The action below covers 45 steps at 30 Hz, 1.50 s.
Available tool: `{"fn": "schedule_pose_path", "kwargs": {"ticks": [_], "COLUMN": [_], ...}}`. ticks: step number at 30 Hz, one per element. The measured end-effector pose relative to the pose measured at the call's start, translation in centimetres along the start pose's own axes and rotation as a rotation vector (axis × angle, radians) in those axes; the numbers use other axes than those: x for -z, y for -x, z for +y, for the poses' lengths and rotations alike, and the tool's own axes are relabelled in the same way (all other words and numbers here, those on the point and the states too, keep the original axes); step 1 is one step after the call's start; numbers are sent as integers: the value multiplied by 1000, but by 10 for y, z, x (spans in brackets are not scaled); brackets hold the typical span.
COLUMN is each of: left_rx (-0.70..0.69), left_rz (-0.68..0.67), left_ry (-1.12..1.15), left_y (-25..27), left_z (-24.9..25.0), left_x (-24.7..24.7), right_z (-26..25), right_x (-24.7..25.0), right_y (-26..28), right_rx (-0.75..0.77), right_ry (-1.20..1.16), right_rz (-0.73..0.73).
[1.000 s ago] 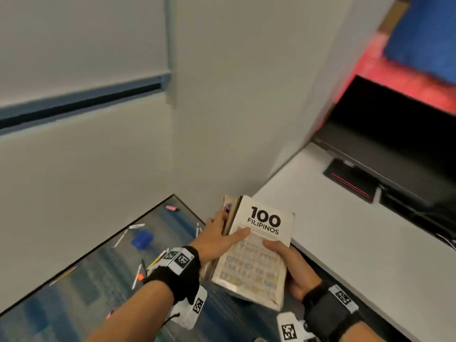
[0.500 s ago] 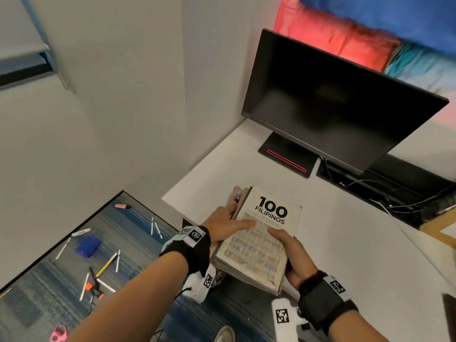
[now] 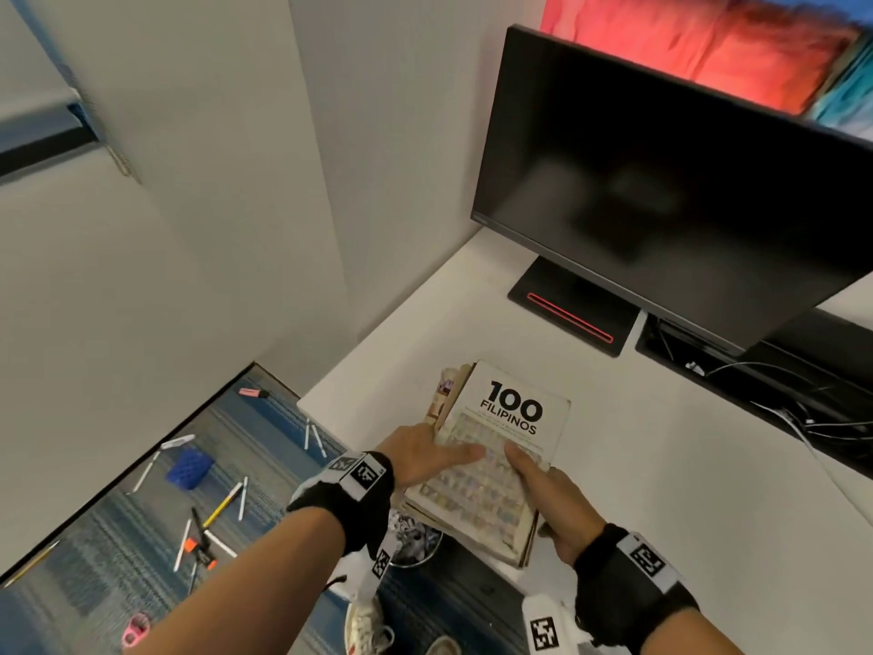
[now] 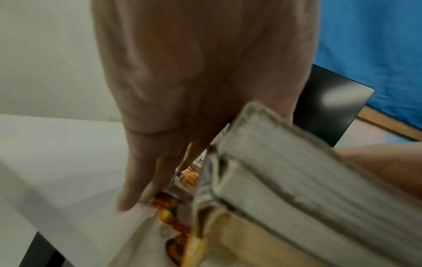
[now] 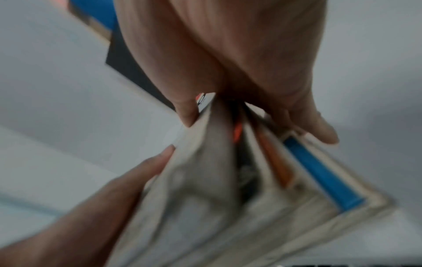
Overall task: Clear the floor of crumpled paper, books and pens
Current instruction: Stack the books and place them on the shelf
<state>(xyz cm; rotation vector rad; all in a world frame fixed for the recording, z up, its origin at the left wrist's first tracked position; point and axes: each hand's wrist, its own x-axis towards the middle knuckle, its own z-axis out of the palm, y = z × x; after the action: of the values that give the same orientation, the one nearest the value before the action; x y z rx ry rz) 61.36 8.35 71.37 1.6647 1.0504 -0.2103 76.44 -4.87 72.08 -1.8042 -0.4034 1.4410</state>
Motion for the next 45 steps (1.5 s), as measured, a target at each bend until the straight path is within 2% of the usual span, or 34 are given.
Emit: {"fn": "schedule_pose_path", "kwargs": {"ticks": [5,8,11,13,17,20,22,25,31,36,38,40,43,45], "left_rx": [-38,-41,-15,-3,2,-96,-199,-246,-237,-225,-224,-220,-190,-178], "left_rz": [98,112,123,173,339,530,597,561,541,491,470,500,599,655], "left_ry": [34,98,65,-42,-442,-582,-655,-696,-640,-601,-557,-480,-389,-334], "left_y": [-20,-35,-58,-73,-91,-101,-106,-118,-132,-127,-118,-105,-80,-59], "left_z": [2,6,16,23,44,57,63,58,57,53,52,48,35,20], "left_x": [16,35,66,89,127,140,141,153,171,169,171,172,167,161], "right_z": [-16,-36,-58,-75,-108,-131,-145,-163,-187,-181,-175,-174,-177,-182], "right_x": [-8,-17,-28,-37,-55,-71,-81,-92,-82,-64,-57,-54,-58,-72], "right_y": [-19,-37,-64,-83,-116,-140,-152,-175,-165,-160,-157,-150,-135,-124], "right_rx": [-8,-16,-11,7,30,12,9,1,-122,-99,-37,92,419,678], "right_ry": [-183,-242,-302,-312,-308,-302,-320,-272,-169,199,220,267,484,612], "right_rz": [29,35,90,137,234,269,274,287,124,129,203,359,509,526]}}
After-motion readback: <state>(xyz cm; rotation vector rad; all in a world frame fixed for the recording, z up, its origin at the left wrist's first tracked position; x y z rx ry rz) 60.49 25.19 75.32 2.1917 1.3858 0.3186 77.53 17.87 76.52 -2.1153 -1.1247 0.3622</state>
